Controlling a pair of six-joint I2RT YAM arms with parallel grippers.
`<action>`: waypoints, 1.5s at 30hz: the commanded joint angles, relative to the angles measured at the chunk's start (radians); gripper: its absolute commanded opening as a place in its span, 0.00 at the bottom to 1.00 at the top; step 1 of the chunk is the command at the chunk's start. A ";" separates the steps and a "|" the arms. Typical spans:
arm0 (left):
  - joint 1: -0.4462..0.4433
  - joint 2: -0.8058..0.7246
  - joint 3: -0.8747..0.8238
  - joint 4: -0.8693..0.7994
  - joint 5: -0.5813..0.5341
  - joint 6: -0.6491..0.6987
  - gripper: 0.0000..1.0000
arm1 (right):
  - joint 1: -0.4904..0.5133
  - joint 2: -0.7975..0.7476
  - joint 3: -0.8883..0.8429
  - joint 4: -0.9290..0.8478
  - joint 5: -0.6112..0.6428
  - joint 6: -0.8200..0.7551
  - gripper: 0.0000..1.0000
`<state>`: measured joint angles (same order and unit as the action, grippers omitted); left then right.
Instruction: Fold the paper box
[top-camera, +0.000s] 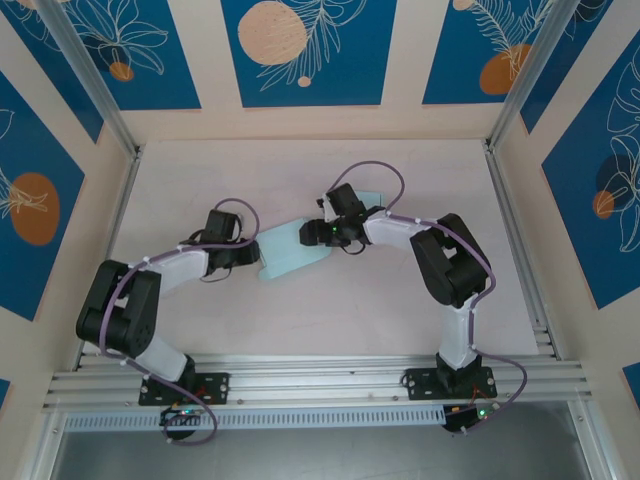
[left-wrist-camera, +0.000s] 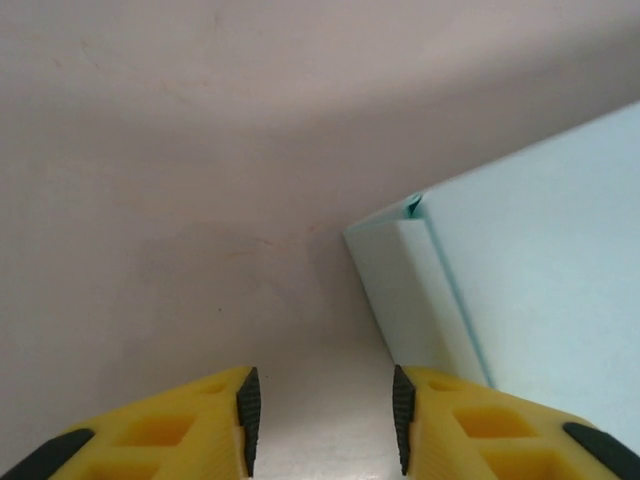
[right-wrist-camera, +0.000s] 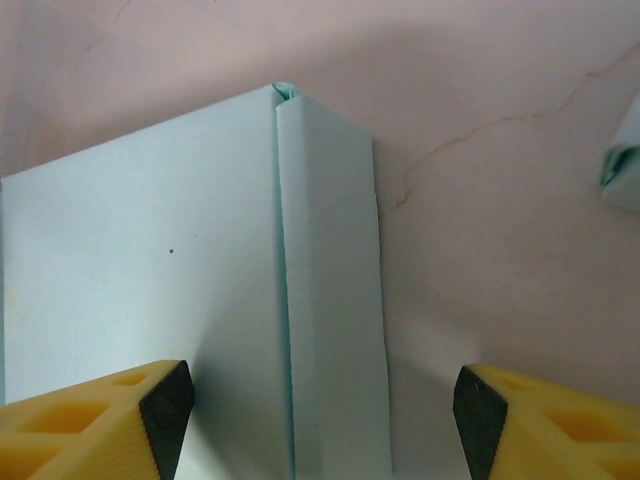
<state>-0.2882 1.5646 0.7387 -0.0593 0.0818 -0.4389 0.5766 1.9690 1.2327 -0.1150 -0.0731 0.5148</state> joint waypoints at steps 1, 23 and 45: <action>0.040 0.027 -0.028 0.050 0.075 -0.030 0.34 | 0.010 -0.018 -0.040 0.035 -0.042 0.054 0.72; 0.157 -0.198 -0.120 0.119 0.174 -0.156 0.54 | 0.011 -0.006 -0.110 0.178 -0.108 0.191 0.73; 0.154 0.002 -0.062 0.197 0.392 -0.127 0.64 | 0.016 0.041 -0.112 0.238 -0.160 0.252 0.73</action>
<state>-0.1436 1.5459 0.6525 0.1284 0.4458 -0.5926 0.5831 1.9759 1.1301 0.1123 -0.1963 0.7444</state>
